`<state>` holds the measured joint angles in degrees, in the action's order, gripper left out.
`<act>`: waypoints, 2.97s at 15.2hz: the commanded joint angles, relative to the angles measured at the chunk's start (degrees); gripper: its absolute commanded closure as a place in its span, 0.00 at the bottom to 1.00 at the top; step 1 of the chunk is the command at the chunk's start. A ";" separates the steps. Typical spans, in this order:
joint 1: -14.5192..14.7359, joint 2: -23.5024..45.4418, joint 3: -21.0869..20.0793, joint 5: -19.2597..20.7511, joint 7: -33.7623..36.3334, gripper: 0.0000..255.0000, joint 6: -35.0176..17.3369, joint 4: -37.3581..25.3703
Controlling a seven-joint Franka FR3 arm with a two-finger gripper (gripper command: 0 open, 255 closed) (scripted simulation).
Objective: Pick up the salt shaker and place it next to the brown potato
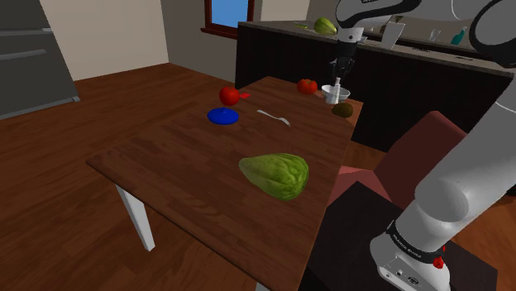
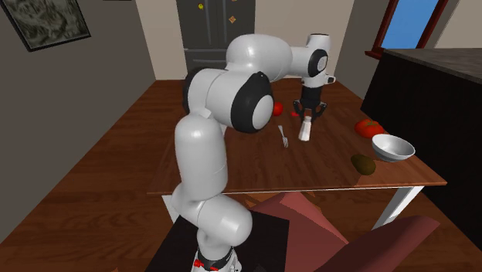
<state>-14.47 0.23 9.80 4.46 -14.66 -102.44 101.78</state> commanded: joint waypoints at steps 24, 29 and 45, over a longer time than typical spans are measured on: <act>-10.91 22.30 5.85 -6.32 -17.02 1.00 -2.65 -20.14; -10.80 22.63 5.76 -6.40 -16.93 1.00 -6.34 -16.75; -10.83 25.56 5.31 -7.15 -16.91 1.00 -16.77 -9.16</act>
<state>-25.34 25.68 15.15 -2.66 -31.62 -118.69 92.25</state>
